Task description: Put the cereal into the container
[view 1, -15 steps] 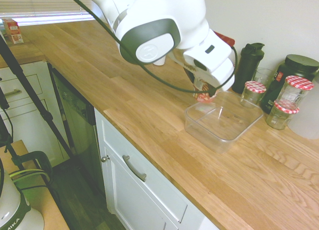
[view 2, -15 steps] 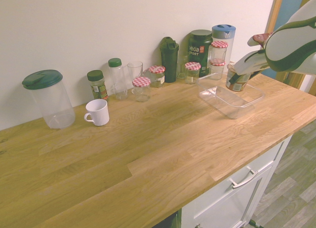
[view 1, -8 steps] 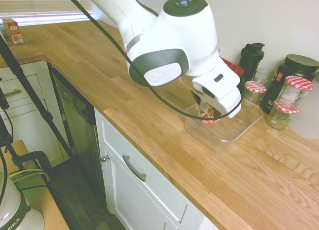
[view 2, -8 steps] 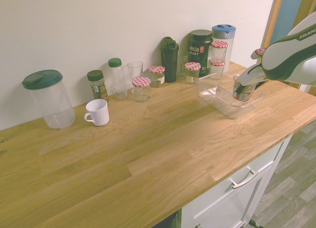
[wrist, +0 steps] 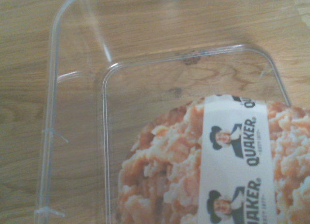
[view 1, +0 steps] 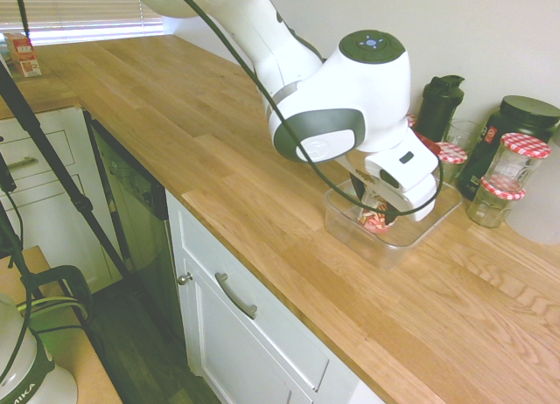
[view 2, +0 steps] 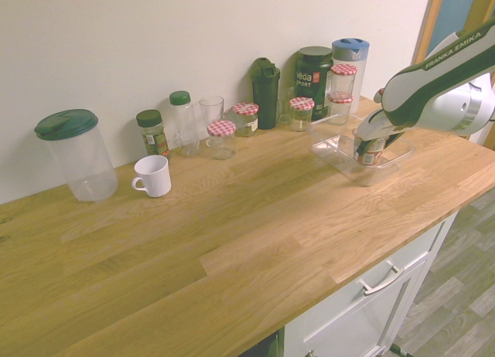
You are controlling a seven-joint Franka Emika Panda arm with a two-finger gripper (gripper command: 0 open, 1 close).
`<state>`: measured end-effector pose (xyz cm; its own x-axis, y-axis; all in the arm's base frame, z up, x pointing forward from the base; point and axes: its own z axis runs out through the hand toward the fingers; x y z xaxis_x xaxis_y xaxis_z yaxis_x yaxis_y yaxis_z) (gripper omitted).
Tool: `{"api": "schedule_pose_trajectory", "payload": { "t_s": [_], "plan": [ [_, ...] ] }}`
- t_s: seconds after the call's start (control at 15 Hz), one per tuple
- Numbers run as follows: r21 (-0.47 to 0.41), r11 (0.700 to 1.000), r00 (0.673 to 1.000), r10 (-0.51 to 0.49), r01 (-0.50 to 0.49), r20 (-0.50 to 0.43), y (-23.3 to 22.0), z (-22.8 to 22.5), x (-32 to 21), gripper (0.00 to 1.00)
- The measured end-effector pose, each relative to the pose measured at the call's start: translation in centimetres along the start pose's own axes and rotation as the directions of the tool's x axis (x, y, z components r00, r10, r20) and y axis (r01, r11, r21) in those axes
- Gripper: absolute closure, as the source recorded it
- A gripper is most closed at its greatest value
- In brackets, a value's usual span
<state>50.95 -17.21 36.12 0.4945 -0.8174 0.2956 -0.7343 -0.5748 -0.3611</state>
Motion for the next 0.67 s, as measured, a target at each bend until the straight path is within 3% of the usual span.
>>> {"api": "schedule_pose_trajectory", "payload": {
  "t_s": [0.2, 0.27, 0.67],
  "plan": [
    [-0.017, 1.0, 1.0, -0.016, 0.016, 0.017, -0.54, 1.35, 0.43, 1.0],
    [-0.019, 1.0, 1.0, -0.018, 0.018, 0.022, -0.68, 1.38, 0.59, 0.0],
    [-0.033, 0.999, 0.998, -0.032, 0.034, 0.044, -0.72, 1.24, 1.02, 0.0]
  ]
}}
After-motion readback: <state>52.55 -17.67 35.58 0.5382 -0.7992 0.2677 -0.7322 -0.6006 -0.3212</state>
